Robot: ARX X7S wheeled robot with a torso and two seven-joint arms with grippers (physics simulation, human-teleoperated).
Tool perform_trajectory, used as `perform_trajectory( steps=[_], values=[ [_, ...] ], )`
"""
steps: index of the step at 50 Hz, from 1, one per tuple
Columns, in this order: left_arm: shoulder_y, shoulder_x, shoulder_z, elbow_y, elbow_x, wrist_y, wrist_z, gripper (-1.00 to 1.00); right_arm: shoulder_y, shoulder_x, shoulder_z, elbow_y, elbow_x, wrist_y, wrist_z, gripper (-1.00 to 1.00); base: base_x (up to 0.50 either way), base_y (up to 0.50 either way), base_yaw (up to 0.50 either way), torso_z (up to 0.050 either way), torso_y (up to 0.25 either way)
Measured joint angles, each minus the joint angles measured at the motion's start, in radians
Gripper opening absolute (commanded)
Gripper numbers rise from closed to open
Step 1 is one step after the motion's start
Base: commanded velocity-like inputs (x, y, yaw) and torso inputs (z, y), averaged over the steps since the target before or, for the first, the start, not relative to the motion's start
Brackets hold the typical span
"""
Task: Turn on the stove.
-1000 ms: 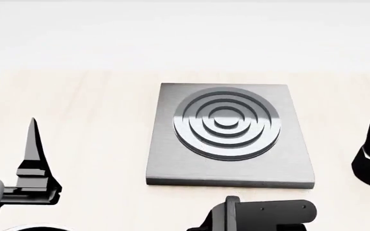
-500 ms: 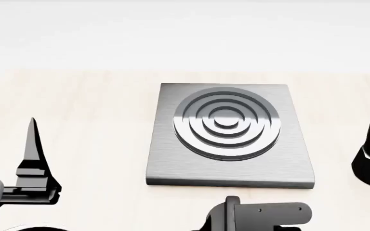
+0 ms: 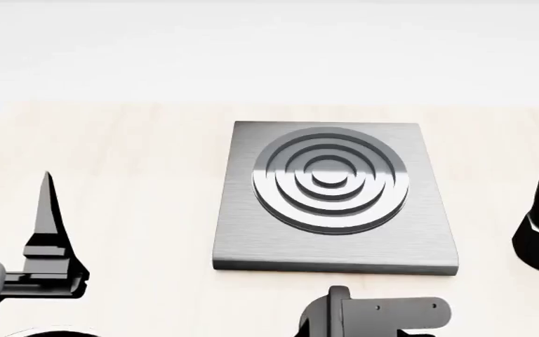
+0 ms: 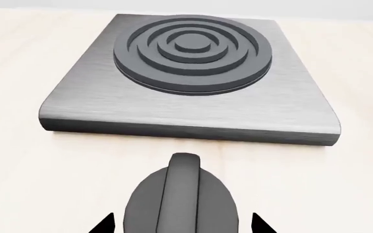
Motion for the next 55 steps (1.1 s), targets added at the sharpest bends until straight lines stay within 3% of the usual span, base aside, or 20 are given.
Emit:
perform_trajectory(
  steps=[55],
  values=[
    [-0.004,-0.012,0.011,-0.007,-0.009,0.008,-0.017,1.0,0.023,0.001,-0.02,0.142,0.014,-0.062,-0.009,1.0,0.0,0.0,0.0,0.0,0.0]
  ],
)
